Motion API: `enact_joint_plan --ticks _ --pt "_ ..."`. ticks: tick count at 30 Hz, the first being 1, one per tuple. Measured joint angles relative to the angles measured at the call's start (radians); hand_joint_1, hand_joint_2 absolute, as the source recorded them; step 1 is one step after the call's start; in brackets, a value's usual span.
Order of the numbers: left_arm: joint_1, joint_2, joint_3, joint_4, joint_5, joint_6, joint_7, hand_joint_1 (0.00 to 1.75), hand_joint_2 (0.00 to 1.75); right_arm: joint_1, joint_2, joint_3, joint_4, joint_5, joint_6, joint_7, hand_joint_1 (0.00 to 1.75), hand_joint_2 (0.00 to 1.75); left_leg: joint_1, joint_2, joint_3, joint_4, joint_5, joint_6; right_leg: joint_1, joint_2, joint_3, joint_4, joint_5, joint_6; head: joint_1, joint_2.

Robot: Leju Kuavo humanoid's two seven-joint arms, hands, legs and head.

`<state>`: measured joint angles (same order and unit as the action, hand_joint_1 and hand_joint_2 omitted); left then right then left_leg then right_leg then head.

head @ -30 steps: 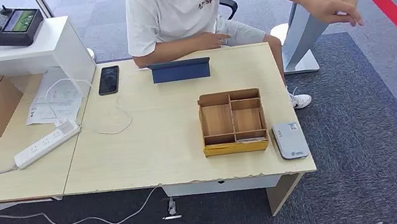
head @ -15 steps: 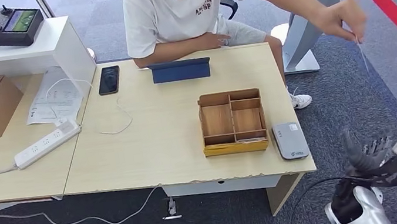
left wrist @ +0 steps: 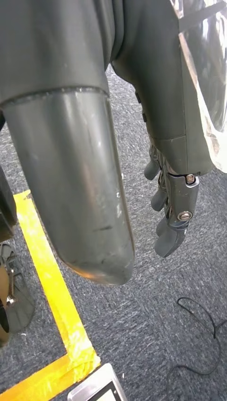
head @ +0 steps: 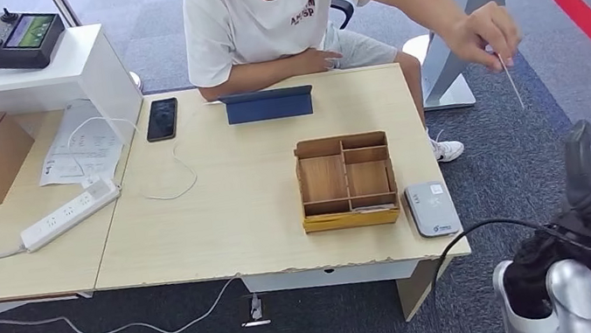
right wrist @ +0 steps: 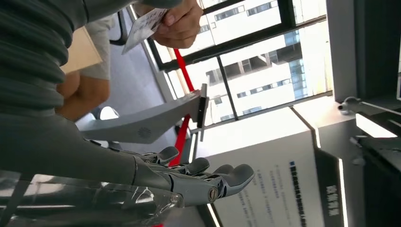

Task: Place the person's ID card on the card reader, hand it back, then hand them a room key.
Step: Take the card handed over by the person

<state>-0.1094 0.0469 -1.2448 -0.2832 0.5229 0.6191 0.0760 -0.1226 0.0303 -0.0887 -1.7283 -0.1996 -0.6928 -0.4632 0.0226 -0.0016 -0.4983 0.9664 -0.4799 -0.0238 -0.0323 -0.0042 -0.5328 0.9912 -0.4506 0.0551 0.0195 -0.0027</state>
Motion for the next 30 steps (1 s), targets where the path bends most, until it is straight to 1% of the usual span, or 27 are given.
enact_joint_plan --ticks 3,5,7,9,11,12,14,16,19,23,30 --pt "-0.002 0.0 -0.009 0.0 -0.017 0.0 0.004 0.0 0.0 0.002 0.02 0.009 -0.035 0.204 0.0 0.027 0.0 1.75 0.0 0.0 0.0 0.0 0.0 0.0 0.0 0.0 0.0 0.0 0.0 0.0 0.0 0.0" --pt "-0.005 0.0 -0.016 0.0 -0.031 -0.001 0.007 0.0 0.0 0.002 0.025 0.024 -0.044 0.392 0.0 0.07 0.0 1.75 0.0 0.0 0.0 0.0 0.0 0.0 0.0 0.0 0.0 0.0 0.0 0.0 0.0 0.0" --pt "-0.008 0.001 -0.027 -0.001 -0.045 -0.007 0.009 0.0 0.0 0.0 0.023 0.046 -0.045 0.599 0.0 0.137 0.0 1.75 0.0 0.0 0.0 0.0 0.0 0.0 0.0 0.0 0.0 0.0 0.0 0.0 0.0 0.0" --pt "-0.014 0.001 -0.035 -0.001 -0.061 -0.017 0.013 0.0 0.0 -0.009 0.013 0.074 -0.04 0.837 0.0 0.241 0.0 1.75 0.0 0.0 -0.001 0.0 0.0 0.0 0.0 0.0 0.0 0.0 0.0 0.0 0.0 0.0" --pt "-0.023 0.001 -0.044 -0.001 -0.078 -0.029 0.02 0.0 0.0 -0.029 -0.008 0.107 -0.026 1.078 0.001 0.362 0.0 1.75 0.0 0.0 -0.001 0.0 0.0 0.0 0.0 0.0 0.0 0.0 0.0 0.0 0.0 0.0" --pt "-0.028 0.001 -0.049 -0.001 -0.084 -0.034 0.025 0.0 0.0 -0.044 -0.024 0.126 -0.017 1.175 0.003 0.423 0.0 1.75 0.0 0.0 -0.001 0.0 0.0 0.0 0.0 0.0 0.001 0.0 0.0 0.0 0.0 0.0" --pt "-0.036 0.002 -0.056 -0.001 -0.097 -0.042 0.033 0.0 0.0 -0.082 -0.061 0.172 0.011 1.306 0.02 0.541 0.0 1.75 0.0 0.0 -0.002 0.0 0.0 0.0 0.0 0.0 0.001 0.0 0.0 0.0 0.0 0.0" --pt "-0.043 0.003 -0.061 -0.002 -0.104 -0.047 0.038 0.0 0.0 -0.133 -0.105 0.235 0.048 1.39 0.055 0.64 0.0 1.75 0.0 0.0 -0.001 0.0 0.0 0.0 0.0 0.0 0.001 0.0 0.0 0.0 0.0 0.0" --pt "-0.049 0.006 -0.066 -0.003 -0.105 -0.048 0.038 0.0 0.0 -0.204 -0.156 0.321 0.1 1.439 0.11 0.711 0.0 1.75 0.0 0.0 -0.001 0.0 0.0 0.0 0.0 -0.001 0.001 0.0 0.0 0.0 0.0 0.0" --pt "-0.048 0.009 -0.067 -0.003 -0.107 -0.048 0.039 0.0 0.0 -0.285 -0.201 0.414 0.168 1.462 0.168 0.75 0.0 1.75 0.0 -0.001 -0.001 0.0 0.0 0.0 0.0 -0.001 0.0 0.001 0.0 0.0 0.0 0.0" --pt "-0.051 0.011 -0.069 -0.003 -0.122 -0.048 0.047 0.0 0.0 -0.379 -0.246 0.532 0.27 1.474 0.205 0.775 0.0 1.75 0.0 -0.001 -0.002 0.0 0.0 0.0 0.0 -0.001 -0.001 0.001 0.0 0.0 0.0 0.0"
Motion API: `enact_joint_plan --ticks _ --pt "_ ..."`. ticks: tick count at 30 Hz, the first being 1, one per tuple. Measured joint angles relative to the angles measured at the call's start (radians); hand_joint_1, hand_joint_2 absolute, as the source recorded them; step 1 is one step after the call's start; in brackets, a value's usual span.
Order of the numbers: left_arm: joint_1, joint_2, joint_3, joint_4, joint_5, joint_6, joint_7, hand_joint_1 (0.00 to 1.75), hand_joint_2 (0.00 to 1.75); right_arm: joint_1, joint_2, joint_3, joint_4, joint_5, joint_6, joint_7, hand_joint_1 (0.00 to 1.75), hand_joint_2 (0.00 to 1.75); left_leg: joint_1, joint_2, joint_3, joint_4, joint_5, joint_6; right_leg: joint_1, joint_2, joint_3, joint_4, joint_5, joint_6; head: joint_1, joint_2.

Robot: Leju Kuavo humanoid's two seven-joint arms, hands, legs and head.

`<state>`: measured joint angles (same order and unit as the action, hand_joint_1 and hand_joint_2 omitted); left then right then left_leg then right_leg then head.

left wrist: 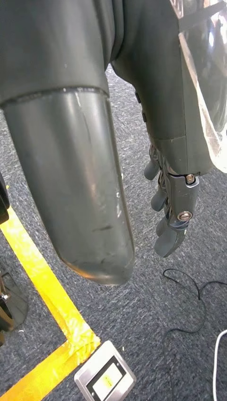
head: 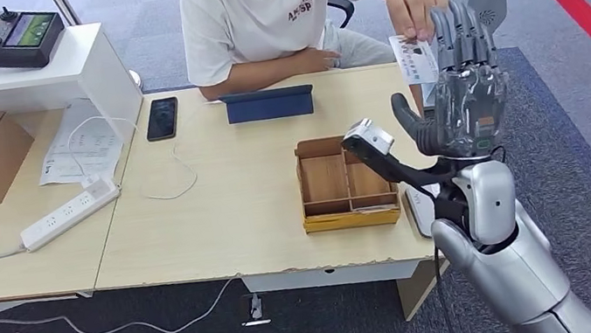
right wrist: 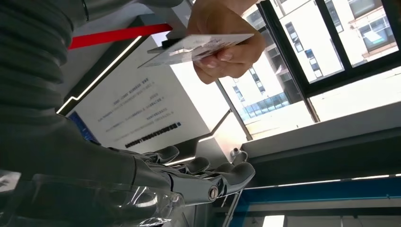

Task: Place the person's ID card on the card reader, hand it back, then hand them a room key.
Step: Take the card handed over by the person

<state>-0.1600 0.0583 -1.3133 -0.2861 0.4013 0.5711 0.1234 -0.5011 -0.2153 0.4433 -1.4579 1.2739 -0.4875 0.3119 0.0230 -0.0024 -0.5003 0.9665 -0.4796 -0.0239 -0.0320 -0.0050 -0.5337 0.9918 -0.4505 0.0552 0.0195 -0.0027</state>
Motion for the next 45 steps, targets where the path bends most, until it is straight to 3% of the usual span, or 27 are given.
enact_joint_plan --ticks 12,16,17,38,45 --pt "0.0 0.004 -0.004 0.0 -0.005 0.0 -0.003 0.0 0.0 -0.088 -0.032 0.115 0.11 -0.008 -0.005 0.006 0.03 1.75 0.0 0.0 0.0 0.0 0.0 0.0 0.0 0.0 0.0 0.0 0.0 0.0 0.0 0.0" --pt "0.0 0.005 -0.004 0.0 -0.01 0.0 -0.003 0.0 0.0 -0.108 -0.037 0.139 0.133 -0.014 -0.006 0.008 1.68 1.75 0.0 0.0 0.0 0.0 0.0 0.0 0.0 0.0 0.0 0.0 0.0 0.0 0.0 0.0" --pt "0.001 0.005 -0.004 0.0 -0.011 0.0 -0.003 0.0 0.0 -0.114 -0.038 0.145 0.138 -0.02 -0.008 0.008 1.73 1.75 0.0 0.0 0.0 0.0 0.0 0.0 0.0 0.0 0.0 0.0 0.0 0.0 0.0 0.0" --pt "0.007 0.008 -0.004 0.0 -0.012 0.001 0.003 0.0 0.0 -0.164 -0.041 0.236 0.224 -0.093 -0.064 0.007 1.63 1.75 0.0 0.0 0.0 0.0 0.0 0.0 0.0 0.0 0.0 0.0 0.0 0.0 0.0 0.0" --pt "0.009 0.008 -0.004 0.0 -0.012 0.003 0.006 0.0 0.0 -0.174 -0.039 0.257 0.244 -0.109 -0.069 0.007 1.69 1.75 0.0 0.0 0.0 0.0 0.0 0.0 0.0 0.0 0.0 0.0 0.0 0.0 0.0 0.0"
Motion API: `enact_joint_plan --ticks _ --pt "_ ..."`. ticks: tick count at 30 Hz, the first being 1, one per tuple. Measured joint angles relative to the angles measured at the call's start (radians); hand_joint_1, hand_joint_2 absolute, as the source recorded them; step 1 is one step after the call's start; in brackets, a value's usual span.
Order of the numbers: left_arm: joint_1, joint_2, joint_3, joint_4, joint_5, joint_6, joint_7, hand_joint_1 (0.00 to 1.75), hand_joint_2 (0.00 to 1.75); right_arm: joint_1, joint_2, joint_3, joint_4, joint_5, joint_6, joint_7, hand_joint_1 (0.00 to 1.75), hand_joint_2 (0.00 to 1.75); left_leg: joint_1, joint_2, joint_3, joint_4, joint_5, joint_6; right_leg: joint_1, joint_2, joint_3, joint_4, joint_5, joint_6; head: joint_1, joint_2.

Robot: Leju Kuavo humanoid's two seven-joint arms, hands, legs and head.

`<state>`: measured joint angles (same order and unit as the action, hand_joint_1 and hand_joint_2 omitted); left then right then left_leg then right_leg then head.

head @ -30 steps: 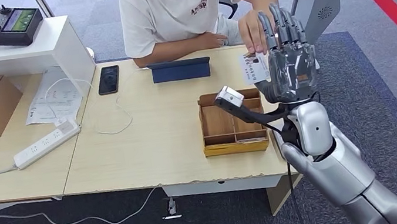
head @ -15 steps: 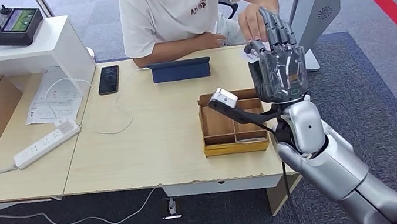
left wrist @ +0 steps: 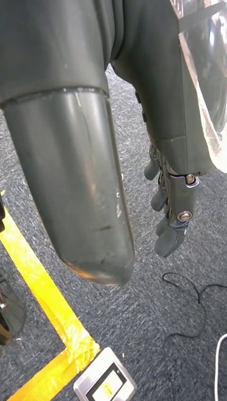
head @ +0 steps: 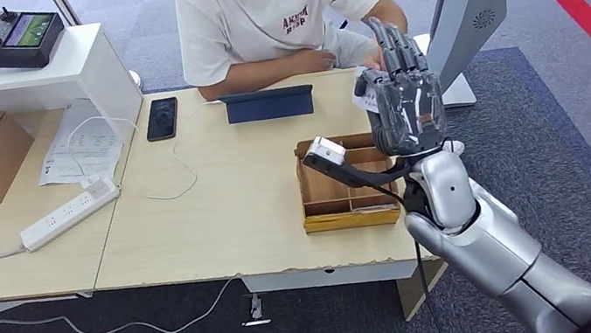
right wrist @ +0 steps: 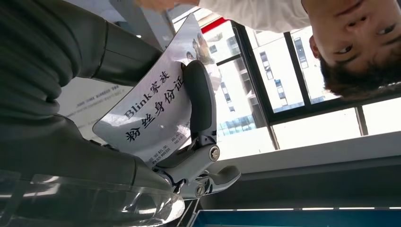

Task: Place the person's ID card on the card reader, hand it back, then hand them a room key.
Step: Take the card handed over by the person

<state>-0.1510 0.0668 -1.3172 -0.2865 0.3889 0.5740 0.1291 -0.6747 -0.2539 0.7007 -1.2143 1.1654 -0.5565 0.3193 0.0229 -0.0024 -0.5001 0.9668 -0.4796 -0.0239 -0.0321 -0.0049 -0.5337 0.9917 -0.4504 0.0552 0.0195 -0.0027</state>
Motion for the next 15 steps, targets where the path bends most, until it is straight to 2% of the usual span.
enact_joint_plan --ticks 15 --pt "0.017 0.0 0.0 0.0 0.024 0.014 -0.013 0.0 0.0 0.013 -0.032 0.021 0.008 -0.058 0.057 0.0 1.75 1.75 0.0 0.0 0.0 0.0 0.0 0.0 0.0 0.0 0.0 0.0 0.0 0.0 0.0 0.0"
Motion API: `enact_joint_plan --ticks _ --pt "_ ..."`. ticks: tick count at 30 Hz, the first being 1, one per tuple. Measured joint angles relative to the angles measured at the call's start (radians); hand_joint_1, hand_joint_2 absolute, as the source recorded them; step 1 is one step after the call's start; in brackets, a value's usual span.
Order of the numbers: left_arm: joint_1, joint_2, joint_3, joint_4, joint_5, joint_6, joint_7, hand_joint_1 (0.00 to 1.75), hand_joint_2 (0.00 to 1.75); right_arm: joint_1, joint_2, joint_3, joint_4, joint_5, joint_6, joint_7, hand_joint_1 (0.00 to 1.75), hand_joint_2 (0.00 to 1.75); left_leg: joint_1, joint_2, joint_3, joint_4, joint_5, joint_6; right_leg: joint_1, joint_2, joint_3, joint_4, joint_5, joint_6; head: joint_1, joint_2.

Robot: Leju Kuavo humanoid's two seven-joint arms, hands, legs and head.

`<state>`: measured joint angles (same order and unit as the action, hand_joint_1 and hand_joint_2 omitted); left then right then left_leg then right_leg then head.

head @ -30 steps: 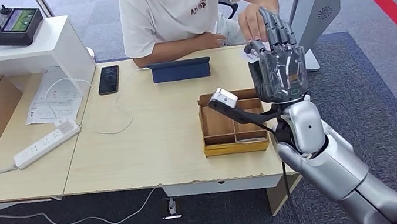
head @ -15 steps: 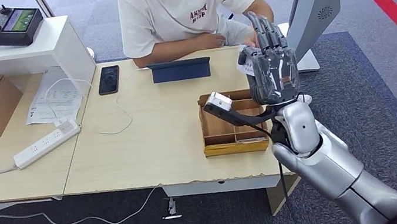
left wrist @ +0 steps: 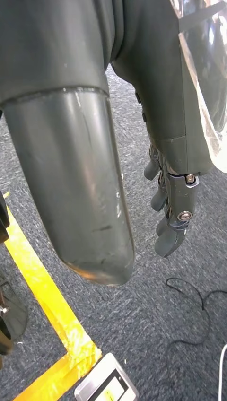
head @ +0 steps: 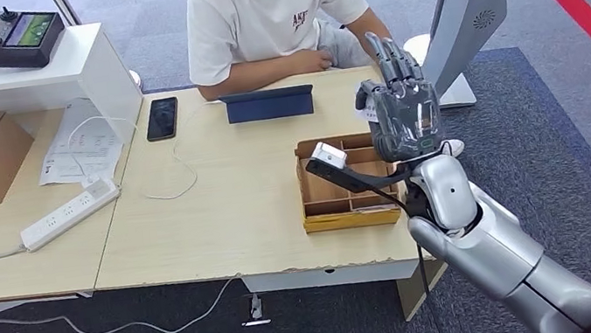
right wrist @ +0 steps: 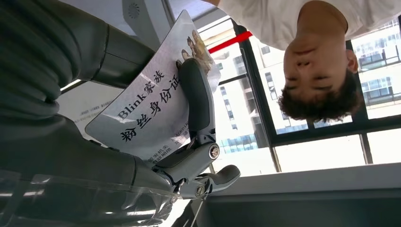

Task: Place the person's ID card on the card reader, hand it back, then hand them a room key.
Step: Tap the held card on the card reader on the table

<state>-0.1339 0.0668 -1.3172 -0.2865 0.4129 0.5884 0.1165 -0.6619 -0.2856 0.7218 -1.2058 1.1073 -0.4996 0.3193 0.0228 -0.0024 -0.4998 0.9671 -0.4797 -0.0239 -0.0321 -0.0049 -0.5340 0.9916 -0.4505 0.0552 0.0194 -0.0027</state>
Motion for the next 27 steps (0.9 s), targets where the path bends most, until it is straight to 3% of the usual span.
enact_joint_plan --ticks 11,27 --pt "0.017 0.006 0.021 0.0 0.048 0.01 -0.007 0.0 0.0 0.112 -0.097 0.014 0.007 -0.094 0.039 0.028 1.75 1.75 0.0 0.0 0.0 0.0 0.0 0.0 0.0 0.0 0.0 0.0 0.0 0.0 0.0 0.0" --pt "0.018 0.005 0.024 0.0 0.043 0.022 -0.011 0.0 0.0 0.217 -0.135 -0.037 0.044 -0.099 0.031 0.089 1.75 1.75 0.0 0.0 0.0 0.0 0.0 0.0 0.0 0.0 0.0 0.0 0.0 0.0 0.0 0.0"
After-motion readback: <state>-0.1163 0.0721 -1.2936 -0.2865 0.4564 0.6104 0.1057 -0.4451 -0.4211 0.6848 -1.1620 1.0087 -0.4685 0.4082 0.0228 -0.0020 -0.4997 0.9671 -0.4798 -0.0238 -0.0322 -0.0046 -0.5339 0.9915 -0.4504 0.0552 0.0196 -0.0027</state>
